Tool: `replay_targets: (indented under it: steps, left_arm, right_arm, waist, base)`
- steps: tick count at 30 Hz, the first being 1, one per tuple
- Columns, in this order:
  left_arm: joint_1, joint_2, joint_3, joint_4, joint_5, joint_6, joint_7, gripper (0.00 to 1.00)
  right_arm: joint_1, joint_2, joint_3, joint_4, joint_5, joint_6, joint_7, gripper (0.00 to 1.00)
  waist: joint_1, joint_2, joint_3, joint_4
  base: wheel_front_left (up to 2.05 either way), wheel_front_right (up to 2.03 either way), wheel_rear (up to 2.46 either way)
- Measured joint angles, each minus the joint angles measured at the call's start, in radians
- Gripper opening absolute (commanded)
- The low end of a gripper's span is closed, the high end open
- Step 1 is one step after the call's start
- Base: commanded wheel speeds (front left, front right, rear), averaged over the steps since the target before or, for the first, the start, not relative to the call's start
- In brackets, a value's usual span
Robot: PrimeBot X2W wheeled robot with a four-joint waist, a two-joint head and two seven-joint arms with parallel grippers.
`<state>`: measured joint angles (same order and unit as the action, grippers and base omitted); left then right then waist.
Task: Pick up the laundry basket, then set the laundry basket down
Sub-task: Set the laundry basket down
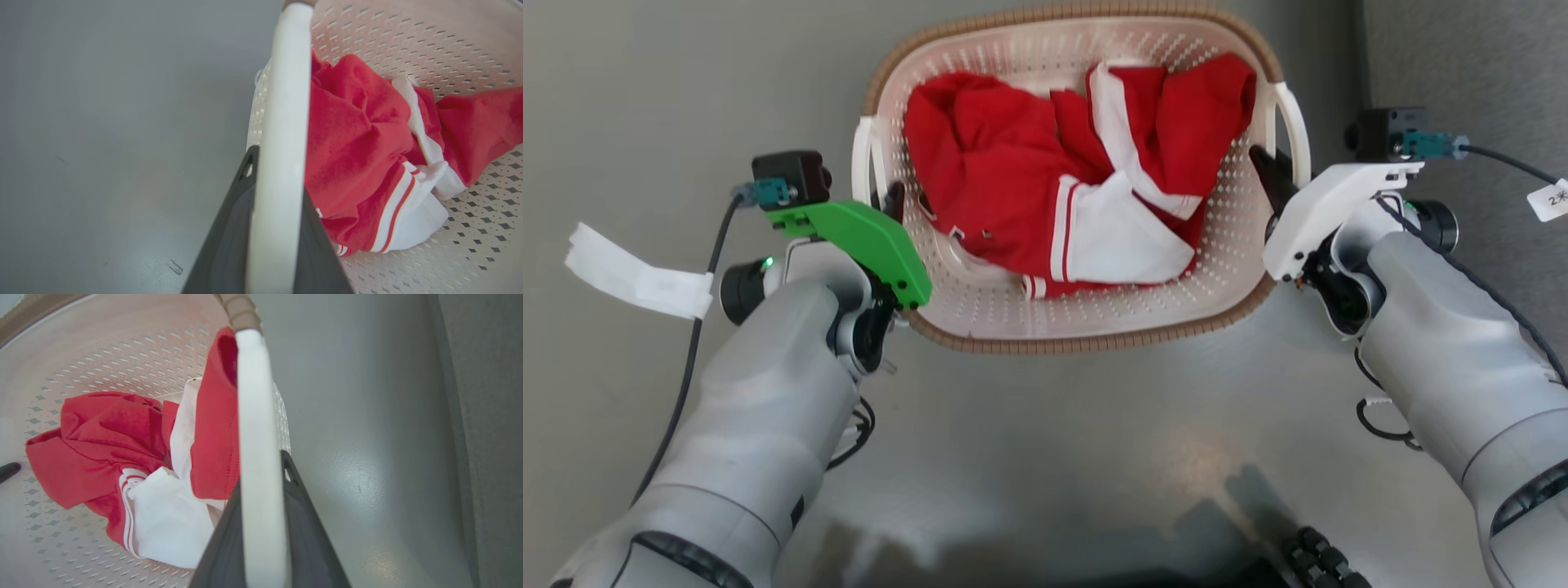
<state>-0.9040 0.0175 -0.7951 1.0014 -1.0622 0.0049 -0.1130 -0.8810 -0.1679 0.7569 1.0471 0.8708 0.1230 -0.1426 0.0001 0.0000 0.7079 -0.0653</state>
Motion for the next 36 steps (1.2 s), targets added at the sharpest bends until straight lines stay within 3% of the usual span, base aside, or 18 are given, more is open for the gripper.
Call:
replay_targets:
  steps: [18, 36]
  left_arm:
    - [-0.105, 0.002, -0.018, -0.001, -0.008, 0.004, -0.048, 0.0]
    - [-0.158, 0.002, -0.036, 0.019, -0.019, -0.023, -0.099, 0.0]
  right_arm:
    - [-0.097, -0.018, 0.002, -0.009, -0.003, 0.0, -0.066, 0.0]
    - [-0.136, -0.022, -0.011, -0.002, -0.019, 0.0, -0.096, 0.0]
  waist:
    - [0.0001, 0.0, 0.218, 0.011]
    - [0.0, 0.0, 0.297, 0.009]
  base:
    - [0.0, 0.0, 0.0]
    - [0.0, 0.0, 0.0]
